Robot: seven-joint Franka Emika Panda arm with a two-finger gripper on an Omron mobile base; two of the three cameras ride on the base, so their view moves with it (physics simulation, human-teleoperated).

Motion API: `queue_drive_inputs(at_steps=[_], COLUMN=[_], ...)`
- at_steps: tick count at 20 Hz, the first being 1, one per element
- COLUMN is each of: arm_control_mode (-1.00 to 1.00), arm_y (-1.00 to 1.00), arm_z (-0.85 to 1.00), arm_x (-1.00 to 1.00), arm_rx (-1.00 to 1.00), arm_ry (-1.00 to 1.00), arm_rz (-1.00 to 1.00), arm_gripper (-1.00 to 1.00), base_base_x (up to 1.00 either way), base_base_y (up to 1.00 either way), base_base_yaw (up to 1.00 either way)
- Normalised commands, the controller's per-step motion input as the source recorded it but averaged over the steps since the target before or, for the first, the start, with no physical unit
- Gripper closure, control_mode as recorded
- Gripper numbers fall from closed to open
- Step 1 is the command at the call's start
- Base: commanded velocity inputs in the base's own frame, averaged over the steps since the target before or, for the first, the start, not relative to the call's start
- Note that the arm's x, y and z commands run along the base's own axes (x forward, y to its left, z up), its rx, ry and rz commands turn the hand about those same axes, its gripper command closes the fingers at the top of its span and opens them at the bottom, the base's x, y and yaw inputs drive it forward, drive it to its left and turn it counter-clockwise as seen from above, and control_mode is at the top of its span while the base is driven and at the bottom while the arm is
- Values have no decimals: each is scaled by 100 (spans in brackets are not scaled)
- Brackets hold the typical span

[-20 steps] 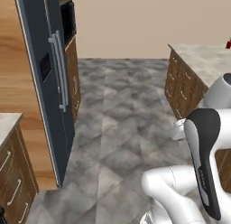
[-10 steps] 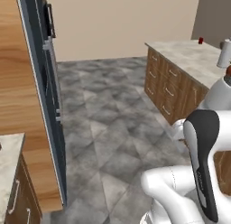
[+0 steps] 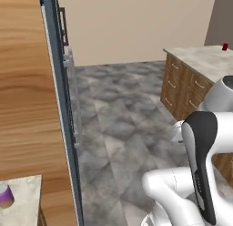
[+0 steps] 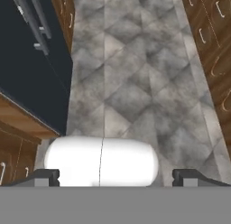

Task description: Four empty soda cans are scattered around the kitchen. Gather all the cans and cluster them next to the stove for recycling.

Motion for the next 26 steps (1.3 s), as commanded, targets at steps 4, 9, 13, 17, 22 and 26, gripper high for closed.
queue_drive_inputs(at_steps=[4, 9, 13, 17, 22, 26], arm_control_mode=[100, 100, 100, 100, 100, 100], arm_y=[0, 0, 0, 0, 0, 0], arm_z=[0, 0, 0, 0, 0, 0], arm_x=[0, 0, 0, 0, 0, 0], arm_rx=[0, 0, 0, 0, 0, 0], arm_ry=[0, 0, 0, 0, 0, 0], arm_rz=[0, 0, 0, 0, 0, 0], arm_gripper=[-100, -100, -100, -100, -100, -100], base_base_x=[100, 100, 100, 100, 100, 100], base_base_y=[-17, -6, -5, 0, 0, 0], base_base_yaw=[-3, 0, 0, 0, 0, 0])
